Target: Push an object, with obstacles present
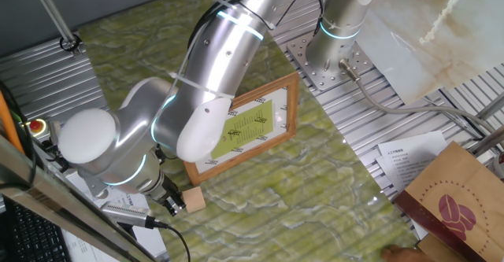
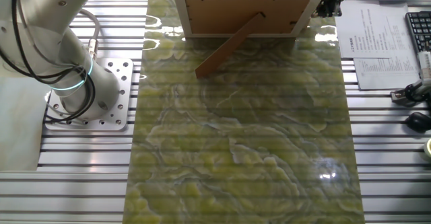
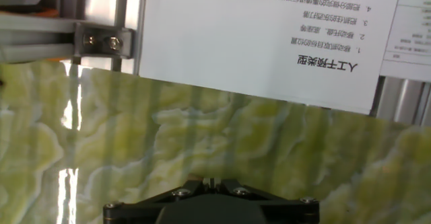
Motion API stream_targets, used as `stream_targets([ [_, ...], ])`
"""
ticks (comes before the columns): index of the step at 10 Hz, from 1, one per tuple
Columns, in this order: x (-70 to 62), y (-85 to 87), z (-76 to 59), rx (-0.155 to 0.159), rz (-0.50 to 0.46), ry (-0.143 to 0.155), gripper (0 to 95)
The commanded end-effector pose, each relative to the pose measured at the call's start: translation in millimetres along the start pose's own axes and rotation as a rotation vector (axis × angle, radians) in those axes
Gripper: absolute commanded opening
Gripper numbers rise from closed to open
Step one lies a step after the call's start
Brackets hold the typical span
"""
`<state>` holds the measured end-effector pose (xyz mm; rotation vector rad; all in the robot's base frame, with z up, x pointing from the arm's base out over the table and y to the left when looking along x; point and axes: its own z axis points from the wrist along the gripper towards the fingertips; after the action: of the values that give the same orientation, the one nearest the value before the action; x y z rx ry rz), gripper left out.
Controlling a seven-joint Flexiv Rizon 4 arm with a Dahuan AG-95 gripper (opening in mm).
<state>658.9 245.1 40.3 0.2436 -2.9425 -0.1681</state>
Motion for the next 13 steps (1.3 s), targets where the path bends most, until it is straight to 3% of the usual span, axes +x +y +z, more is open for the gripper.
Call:
stream_targets([
  [1, 1.8, 2.5, 0.5, -0.003, 0.008, 0.002, 0.0],
  [6, 9.2, 4.6, 5.3, 0.002, 0.028, 0.015, 0.0],
  [13, 27.9, 2.2, 1.3, -0.01, 0.068, 0.034, 0.0],
])
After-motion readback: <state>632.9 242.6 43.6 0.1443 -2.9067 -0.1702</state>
